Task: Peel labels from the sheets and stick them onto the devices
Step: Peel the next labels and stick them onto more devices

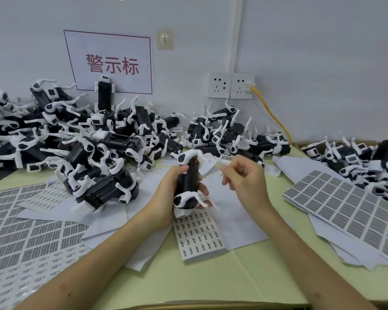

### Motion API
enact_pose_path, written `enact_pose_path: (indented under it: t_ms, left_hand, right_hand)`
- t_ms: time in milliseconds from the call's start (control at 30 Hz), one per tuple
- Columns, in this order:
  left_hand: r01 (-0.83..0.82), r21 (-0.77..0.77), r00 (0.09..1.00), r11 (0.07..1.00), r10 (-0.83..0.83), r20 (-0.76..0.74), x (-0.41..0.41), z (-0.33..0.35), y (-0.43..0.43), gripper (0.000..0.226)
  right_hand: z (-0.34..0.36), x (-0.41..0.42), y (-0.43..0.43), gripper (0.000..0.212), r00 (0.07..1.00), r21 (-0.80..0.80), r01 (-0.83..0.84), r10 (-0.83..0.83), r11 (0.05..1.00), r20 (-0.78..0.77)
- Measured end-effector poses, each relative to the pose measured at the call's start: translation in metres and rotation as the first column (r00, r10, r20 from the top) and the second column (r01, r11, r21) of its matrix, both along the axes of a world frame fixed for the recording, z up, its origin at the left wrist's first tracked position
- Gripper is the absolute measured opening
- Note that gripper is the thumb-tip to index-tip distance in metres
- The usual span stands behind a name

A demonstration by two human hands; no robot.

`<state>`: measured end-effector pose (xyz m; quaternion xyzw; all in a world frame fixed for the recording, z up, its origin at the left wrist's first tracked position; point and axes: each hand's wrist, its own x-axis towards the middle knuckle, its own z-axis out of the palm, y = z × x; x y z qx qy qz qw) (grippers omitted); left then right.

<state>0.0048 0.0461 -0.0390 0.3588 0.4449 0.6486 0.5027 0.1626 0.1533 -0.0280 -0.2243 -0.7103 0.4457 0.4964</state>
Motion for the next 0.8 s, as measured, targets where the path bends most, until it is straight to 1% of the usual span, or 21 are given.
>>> enact_pose_path:
  t_ms: [100, 133, 167, 233, 300, 400, 433, 500, 567, 633, 667, 700, 733, 800]
  left_hand:
    - [0.064, -0.004, 0.998, 0.998, -0.064, 0.017, -0.001, 0.003, -0.001, 0.044]
    - [0.088, -0.017, 0.996, 0.996, -0.088, 0.019, 0.000, 0.005, -0.002, 0.042]
    - [0.111, -0.034, 0.994, 0.993, -0.110, 0.025, 0.000, 0.006, -0.001, 0.041]
    - [0.165, -0.064, 0.986, 0.984, -0.162, 0.048, 0.000, 0.008, -0.001, 0.042]
    - [0.241, -0.065, 0.969, 0.968, -0.237, 0.062, -0.001, 0.007, -0.001, 0.043]
    - [0.387, -0.062, 0.921, 0.920, -0.383, 0.069, 0.000, 0.006, -0.002, 0.045]
    - [0.424, -0.050, 0.904, 0.904, -0.419, 0.091, 0.001, 0.006, -0.001, 0.048]
    - [0.475, -0.050, 0.875, 0.879, -0.465, 0.134, 0.004, 0.007, -0.001, 0.057]
    - [0.481, -0.138, 0.876, 0.866, -0.468, 0.116, 0.010, 0.010, 0.000, 0.073]
    - [0.444, -0.225, 0.896, 0.867, -0.436, 0.087, 0.011, 0.014, 0.000, 0.087]
    - [0.435, -0.250, 0.900, 0.865, -0.425, 0.096, 0.009, 0.015, -0.001, 0.084]
    - [0.423, -0.258, 0.906, 0.869, -0.404, 0.125, 0.005, 0.015, -0.003, 0.075]
    - [0.400, -0.256, 0.916, 0.880, -0.370, 0.157, 0.001, 0.016, -0.004, 0.069]
    - [0.287, -0.213, 0.956, 0.934, -0.263, 0.132, -0.010, 0.016, -0.006, 0.064]
  right_hand:
    - [0.003, 0.002, 0.005, 0.023, 0.999, -0.075, -0.013, 0.011, 0.997, -0.038]
    - [0.004, 0.002, 0.006, 0.014, 0.998, -0.102, -0.049, 0.045, 0.994, -0.037]
    - [0.005, 0.002, 0.006, 0.010, 0.994, -0.142, -0.105, 0.103, 0.984, -0.023]
    - [0.006, 0.003, 0.008, 0.036, 0.974, -0.186, -0.218, 0.225, 0.958, 0.015]
    - [0.007, 0.006, 0.010, 0.049, 0.943, -0.218, -0.326, 0.334, 0.920, 0.000]
    - [0.008, 0.010, 0.012, 0.050, 0.872, -0.278, -0.483, 0.486, 0.830, -0.063]
    - [0.008, 0.010, 0.013, 0.050, 0.851, -0.288, -0.512, 0.522, 0.809, -0.047]
    - [0.006, 0.011, 0.015, 0.047, 0.818, -0.277, -0.537, 0.572, 0.797, 0.062]
    - [0.006, 0.014, 0.018, 0.039, 0.800, -0.251, -0.523, 0.571, 0.814, 0.184]
    - [0.008, 0.020, 0.024, 0.033, 0.805, -0.293, -0.481, 0.548, 0.827, 0.227]
    - [0.010, 0.024, 0.026, 0.030, 0.813, -0.323, -0.464, 0.541, 0.825, 0.214]
    - [0.012, 0.027, 0.030, 0.026, 0.823, -0.342, -0.454, 0.534, 0.823, 0.192]
    - [0.014, 0.030, 0.032, 0.021, 0.845, -0.362, -0.437, 0.514, 0.823, 0.149]
    - [0.019, 0.032, 0.036, 0.007, 0.917, -0.419, -0.364, 0.399, 0.832, -0.005]
